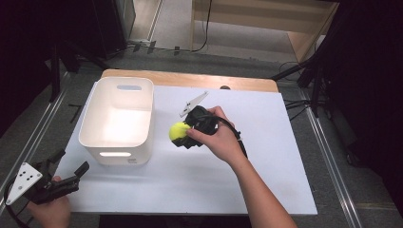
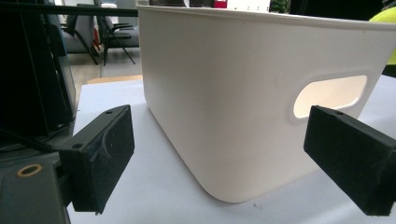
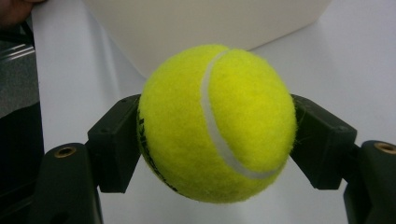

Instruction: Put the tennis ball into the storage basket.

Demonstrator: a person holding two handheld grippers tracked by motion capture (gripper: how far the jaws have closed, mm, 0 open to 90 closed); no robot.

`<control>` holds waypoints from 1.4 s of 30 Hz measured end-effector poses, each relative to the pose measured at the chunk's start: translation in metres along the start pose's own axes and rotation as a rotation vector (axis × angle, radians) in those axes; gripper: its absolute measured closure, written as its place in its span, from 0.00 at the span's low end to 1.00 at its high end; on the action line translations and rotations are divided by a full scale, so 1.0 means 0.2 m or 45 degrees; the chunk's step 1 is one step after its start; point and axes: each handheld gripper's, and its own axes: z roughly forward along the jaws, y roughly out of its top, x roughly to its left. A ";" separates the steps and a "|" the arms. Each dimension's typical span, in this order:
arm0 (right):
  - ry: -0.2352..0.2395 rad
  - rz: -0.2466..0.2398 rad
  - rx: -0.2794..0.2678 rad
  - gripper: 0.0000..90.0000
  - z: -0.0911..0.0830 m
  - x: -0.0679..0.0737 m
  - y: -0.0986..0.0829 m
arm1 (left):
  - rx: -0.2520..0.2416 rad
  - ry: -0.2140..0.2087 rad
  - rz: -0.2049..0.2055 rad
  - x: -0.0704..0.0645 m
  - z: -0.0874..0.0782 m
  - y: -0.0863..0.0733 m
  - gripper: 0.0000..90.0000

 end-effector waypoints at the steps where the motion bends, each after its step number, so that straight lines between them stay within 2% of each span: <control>1: 0.001 -0.002 0.001 0.27 0.00 0.00 0.01 | 0.000 0.000 0.000 0.00 0.00 0.00 0.10; 15: 0.014 -0.030 -0.011 0.27 0.01 0.01 0.07 | -0.001 -0.004 -0.005 0.00 0.00 0.00 0.09; 23: 0.011 -0.022 -0.022 0.27 0.01 0.02 0.10 | -0.004 -0.007 -0.007 0.00 0.00 0.00 0.09; 24: 0.015 -0.037 -0.027 0.27 0.01 0.02 0.11 | -0.003 -0.006 -0.007 0.00 0.00 0.00 0.09; 31: 0.019 -0.039 -0.038 0.27 0.01 0.04 0.14 | -0.004 -0.009 -0.008 0.01 0.00 0.00 0.10; 37: 0.023 -0.067 -0.058 0.27 0.01 0.05 0.17 | -0.004 -0.007 -0.008 0.00 0.00 0.00 0.09; 42: 0.029 -0.061 -0.061 0.27 0.01 0.05 0.19 | -0.010 -0.009 -0.011 0.00 0.00 0.00 0.09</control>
